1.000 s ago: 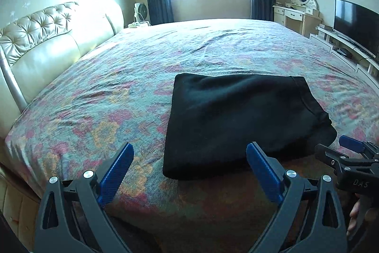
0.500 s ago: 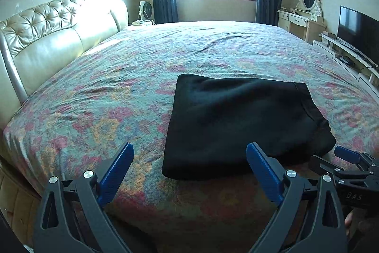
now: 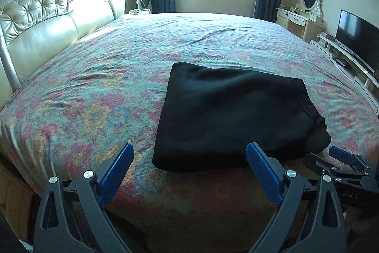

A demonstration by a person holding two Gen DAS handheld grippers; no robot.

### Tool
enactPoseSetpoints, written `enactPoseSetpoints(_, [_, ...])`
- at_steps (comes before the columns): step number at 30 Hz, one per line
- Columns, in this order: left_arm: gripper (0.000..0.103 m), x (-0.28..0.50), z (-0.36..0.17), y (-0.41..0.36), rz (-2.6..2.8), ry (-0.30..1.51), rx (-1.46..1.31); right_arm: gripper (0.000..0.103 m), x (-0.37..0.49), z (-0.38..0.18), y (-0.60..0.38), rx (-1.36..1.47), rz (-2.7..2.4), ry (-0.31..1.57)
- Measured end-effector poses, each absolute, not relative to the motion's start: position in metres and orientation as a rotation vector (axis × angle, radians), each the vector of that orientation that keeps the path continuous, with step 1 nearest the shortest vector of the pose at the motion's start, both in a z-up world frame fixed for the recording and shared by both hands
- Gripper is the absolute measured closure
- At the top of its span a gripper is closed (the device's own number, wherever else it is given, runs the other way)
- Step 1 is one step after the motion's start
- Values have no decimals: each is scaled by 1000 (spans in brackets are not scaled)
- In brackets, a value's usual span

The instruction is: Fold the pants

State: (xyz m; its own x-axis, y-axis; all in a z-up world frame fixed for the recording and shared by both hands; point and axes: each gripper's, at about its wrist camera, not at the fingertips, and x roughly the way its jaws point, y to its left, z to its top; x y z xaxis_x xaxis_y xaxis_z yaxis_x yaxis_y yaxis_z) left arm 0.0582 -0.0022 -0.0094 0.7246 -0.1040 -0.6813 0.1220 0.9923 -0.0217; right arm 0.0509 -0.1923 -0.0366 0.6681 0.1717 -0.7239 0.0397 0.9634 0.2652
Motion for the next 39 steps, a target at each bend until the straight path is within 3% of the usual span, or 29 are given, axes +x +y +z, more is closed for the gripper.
enactPoseSetpoints(34, [8,47,-5,-16,-72,678,91,3,52,-44,-194,293,99,874])
enactPoseSetpoints(39, [8,47,-9,-15,-80,737,91,3,52,-46,-194,301,106,880])
